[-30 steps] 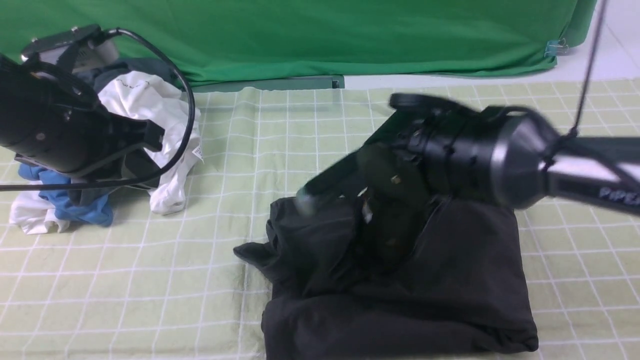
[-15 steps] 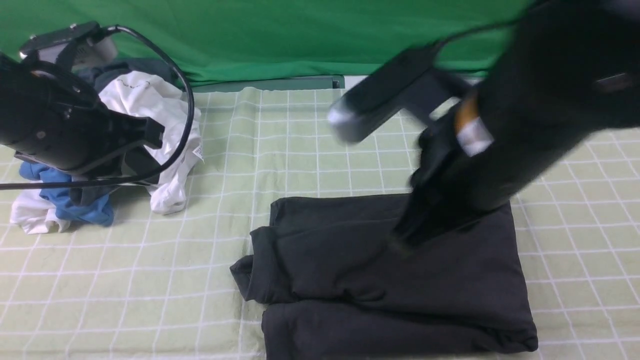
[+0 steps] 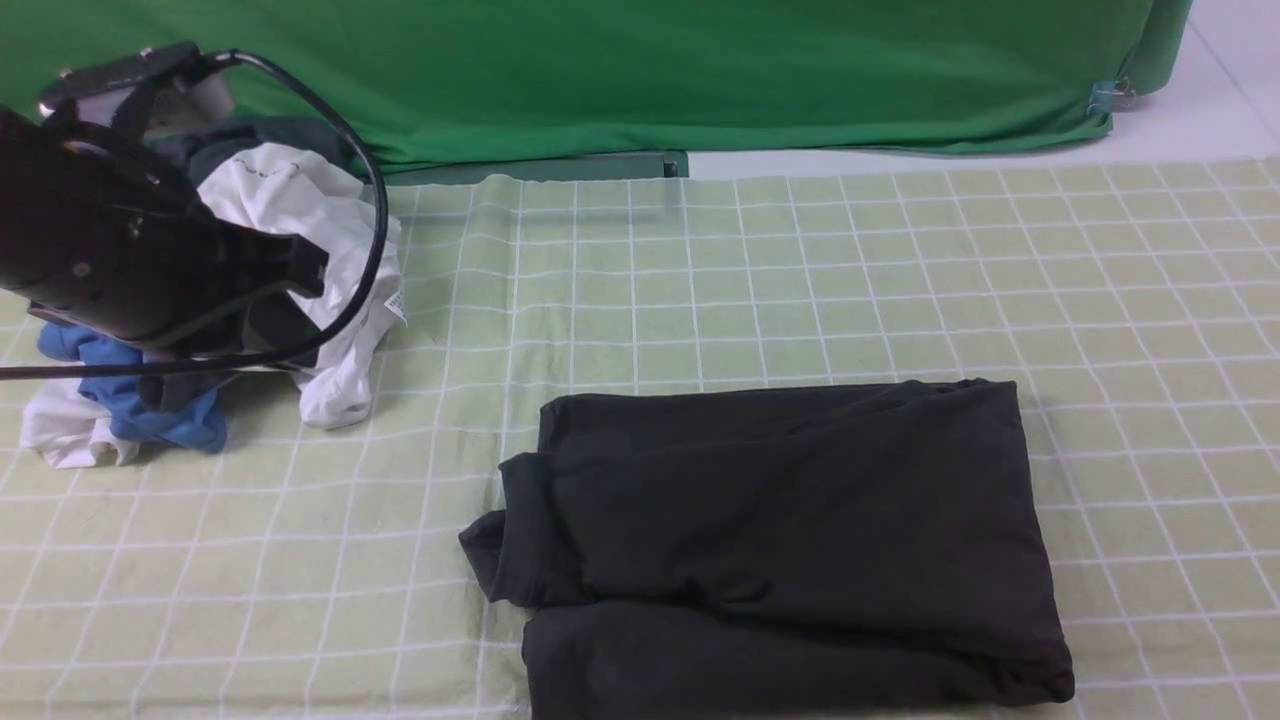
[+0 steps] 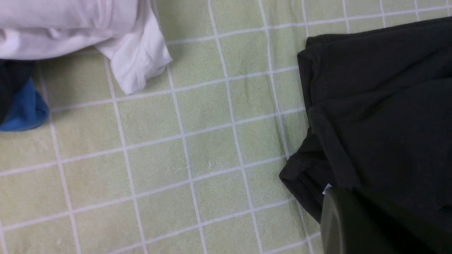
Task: Fold a long-sleeved shirt over a green coffee tablecloth.
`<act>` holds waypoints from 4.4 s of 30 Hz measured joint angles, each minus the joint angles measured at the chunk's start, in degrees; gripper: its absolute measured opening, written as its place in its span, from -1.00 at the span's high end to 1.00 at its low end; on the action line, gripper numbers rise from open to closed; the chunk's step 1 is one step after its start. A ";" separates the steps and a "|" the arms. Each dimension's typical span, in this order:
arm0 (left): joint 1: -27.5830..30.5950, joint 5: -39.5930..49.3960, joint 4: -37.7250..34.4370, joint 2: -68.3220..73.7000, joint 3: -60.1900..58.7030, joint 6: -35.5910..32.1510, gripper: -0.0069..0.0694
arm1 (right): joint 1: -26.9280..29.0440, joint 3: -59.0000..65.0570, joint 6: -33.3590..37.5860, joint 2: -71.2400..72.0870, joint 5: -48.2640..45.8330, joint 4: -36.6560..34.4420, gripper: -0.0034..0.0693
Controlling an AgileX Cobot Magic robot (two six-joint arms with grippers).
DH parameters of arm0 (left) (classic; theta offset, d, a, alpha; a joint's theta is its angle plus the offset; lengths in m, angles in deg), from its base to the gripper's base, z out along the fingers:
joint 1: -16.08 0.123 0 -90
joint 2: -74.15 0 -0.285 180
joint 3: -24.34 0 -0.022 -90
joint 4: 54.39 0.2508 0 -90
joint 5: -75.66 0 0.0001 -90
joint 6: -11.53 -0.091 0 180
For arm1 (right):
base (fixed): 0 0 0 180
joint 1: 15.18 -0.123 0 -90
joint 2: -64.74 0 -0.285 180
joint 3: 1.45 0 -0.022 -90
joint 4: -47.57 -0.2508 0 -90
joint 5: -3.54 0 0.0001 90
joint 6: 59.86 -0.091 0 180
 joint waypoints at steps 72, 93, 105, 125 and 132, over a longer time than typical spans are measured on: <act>0.00 -0.12 0.50 0.00 0.00 -4.00 0.78 | 52.30 79.35 5.33 37.96 59.16 -1.26 0.59; 0.00 9.37 -1.81 -0.70 0.00 -6.01 0.78 | 45.38 79.63 5.33 40.11 54.95 -1.26 0.44; -0.56 11.21 -4.75 -28.42 0.00 -5.96 0.78 | 45.34 79.63 5.27 40.11 54.89 -1.26 0.37; -0.56 -17.08 -10.54 -64.02 -23.29 -3.12 0.78 | 45.34 79.63 5.10 40.11 54.89 -1.27 0.31; -0.56 -18.64 0.28 -63.96 -30.00 -4.91 0.78 | 45.32 79.63 5.04 40.11 54.89 -1.27 0.26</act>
